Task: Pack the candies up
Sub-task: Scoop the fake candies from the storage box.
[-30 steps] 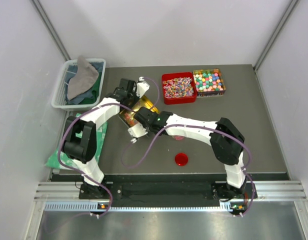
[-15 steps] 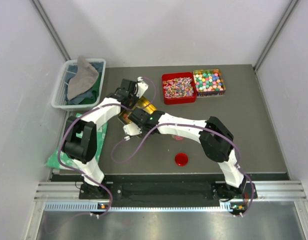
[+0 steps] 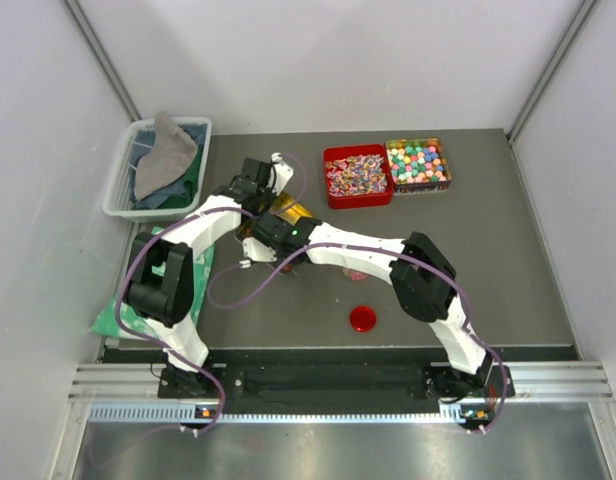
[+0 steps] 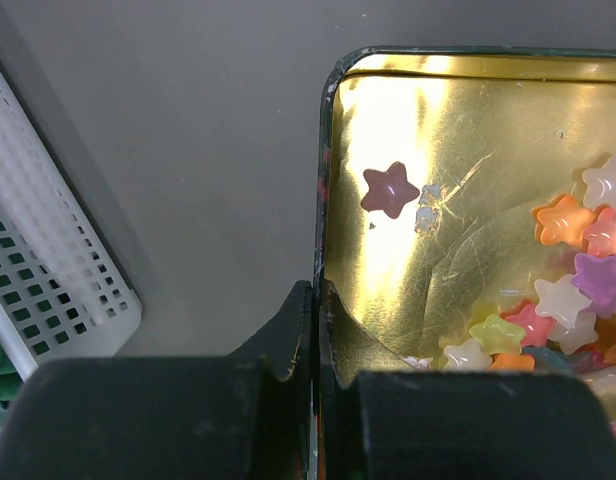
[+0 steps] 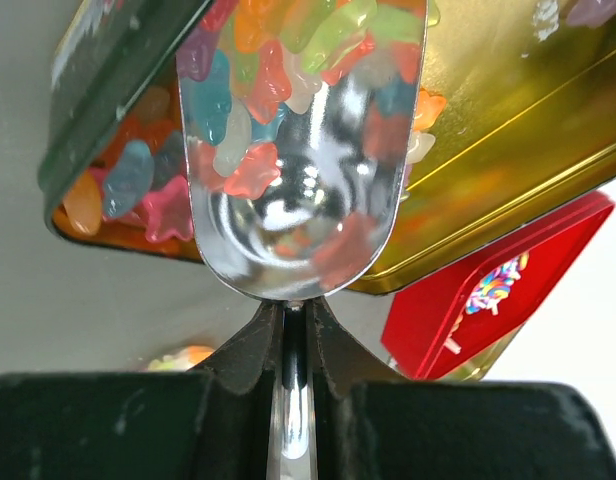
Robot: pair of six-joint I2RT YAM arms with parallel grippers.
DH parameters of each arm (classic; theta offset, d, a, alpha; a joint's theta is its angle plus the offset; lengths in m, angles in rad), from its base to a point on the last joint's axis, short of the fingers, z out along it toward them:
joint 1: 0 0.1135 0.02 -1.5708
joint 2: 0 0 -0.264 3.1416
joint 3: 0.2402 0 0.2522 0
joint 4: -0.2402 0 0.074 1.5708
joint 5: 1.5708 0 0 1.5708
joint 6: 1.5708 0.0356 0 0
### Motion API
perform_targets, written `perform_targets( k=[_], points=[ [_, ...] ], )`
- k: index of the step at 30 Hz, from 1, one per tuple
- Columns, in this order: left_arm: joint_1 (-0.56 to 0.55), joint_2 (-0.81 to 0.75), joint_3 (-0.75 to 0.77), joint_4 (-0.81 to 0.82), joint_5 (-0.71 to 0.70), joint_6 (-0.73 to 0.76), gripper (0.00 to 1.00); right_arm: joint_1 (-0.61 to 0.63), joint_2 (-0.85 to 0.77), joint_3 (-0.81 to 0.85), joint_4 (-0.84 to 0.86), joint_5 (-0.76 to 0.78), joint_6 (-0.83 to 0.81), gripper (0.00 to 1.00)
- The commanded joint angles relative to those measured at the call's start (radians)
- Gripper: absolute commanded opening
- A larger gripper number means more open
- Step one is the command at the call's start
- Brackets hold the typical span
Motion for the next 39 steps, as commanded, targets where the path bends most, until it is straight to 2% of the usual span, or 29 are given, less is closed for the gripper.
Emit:
perform_targets(
  k=[1, 16, 27, 39],
  points=[
    [-0.027, -0.040, 0.036, 0.088, 0.023, -0.089, 0.00, 0.021, 0.010, 0.035, 0.083, 0.000, 0.078, 0.00],
    [0.031, 0.043, 0.035, 0.117, 0.048, -0.107, 0.00, -0.010, -0.171, -0.101, 0.212, 0.065, 0.131, 0.00],
    [0.042, 0.078, 0.033, 0.140, 0.043, -0.107, 0.00, -0.028, -0.214, -0.164, 0.268, 0.108, 0.143, 0.00],
    [0.062, 0.097, 0.049, 0.148, 0.056, -0.116, 0.00, -0.045, -0.218, -0.187, 0.234, 0.111, 0.160, 0.00]
  ],
)
